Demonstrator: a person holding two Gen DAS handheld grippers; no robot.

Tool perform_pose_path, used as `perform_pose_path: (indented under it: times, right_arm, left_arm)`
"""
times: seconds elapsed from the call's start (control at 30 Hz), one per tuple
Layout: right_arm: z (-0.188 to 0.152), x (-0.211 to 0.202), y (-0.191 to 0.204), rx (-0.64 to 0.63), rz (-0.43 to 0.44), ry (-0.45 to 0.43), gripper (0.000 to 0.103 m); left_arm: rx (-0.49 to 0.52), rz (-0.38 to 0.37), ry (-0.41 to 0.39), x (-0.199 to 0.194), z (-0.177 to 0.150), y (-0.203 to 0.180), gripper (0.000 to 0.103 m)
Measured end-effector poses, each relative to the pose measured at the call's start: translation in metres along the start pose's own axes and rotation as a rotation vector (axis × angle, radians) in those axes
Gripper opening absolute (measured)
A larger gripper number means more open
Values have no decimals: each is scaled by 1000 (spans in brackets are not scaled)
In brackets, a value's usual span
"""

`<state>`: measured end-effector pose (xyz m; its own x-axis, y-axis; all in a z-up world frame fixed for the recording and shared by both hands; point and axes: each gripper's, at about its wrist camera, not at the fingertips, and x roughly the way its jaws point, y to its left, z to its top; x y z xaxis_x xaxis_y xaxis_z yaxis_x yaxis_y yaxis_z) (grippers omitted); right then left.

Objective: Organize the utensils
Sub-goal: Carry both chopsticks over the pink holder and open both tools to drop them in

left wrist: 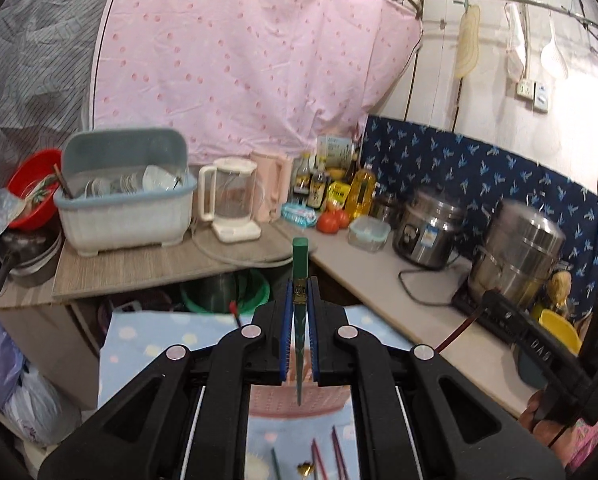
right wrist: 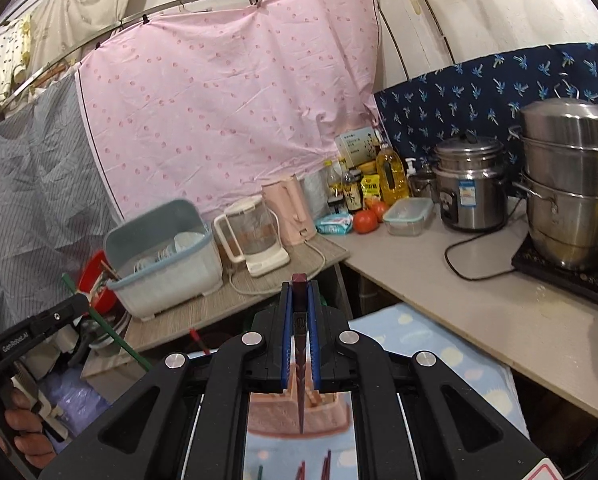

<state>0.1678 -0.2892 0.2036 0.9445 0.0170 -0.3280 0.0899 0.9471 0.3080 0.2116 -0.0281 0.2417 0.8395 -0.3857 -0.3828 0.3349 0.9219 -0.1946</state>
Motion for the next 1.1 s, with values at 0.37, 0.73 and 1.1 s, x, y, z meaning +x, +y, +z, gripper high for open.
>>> perform_pose_path:
  times: [0.37, 0.73, 1.1]
  right_arm:
    - [6, 69, 18, 32, 33, 26, 7]
    - [25, 77, 26, 37, 73, -7, 7]
    - [-18, 109, 25, -9, 22, 94, 8]
  left_arm:
    - [-15, -2, 25, 73, 9, 1, 7]
    - [-36, 21, 104, 106, -15, 19, 7]
    - [-38, 34, 144, 116, -28, 26, 7]
